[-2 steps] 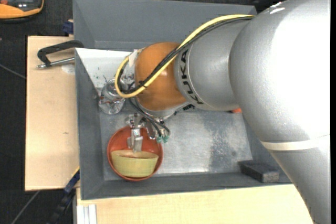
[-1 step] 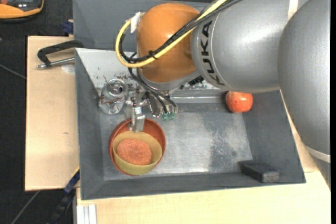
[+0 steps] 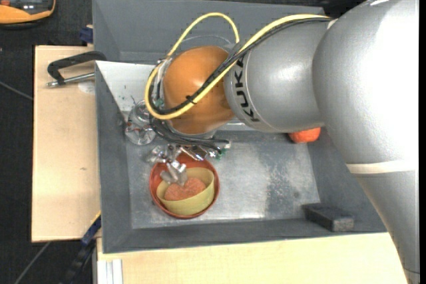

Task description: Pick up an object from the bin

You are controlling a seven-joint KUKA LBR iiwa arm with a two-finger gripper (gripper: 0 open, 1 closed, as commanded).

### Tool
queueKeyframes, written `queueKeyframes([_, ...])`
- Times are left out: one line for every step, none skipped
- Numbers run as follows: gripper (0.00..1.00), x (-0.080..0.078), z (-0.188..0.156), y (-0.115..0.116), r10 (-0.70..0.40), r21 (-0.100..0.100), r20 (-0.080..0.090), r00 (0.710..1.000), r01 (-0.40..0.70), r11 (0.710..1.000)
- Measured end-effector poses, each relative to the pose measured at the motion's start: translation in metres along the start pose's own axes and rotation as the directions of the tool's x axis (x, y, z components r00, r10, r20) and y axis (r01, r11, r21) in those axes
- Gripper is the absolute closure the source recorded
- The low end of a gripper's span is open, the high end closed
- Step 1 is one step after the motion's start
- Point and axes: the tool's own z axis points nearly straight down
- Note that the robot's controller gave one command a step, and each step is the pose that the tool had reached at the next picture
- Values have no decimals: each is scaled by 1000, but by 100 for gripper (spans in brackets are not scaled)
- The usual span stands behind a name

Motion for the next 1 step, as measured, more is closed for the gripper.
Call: queueKeyframes([100, -12, -131, -14, -46, 7, 13, 999, 46, 999])
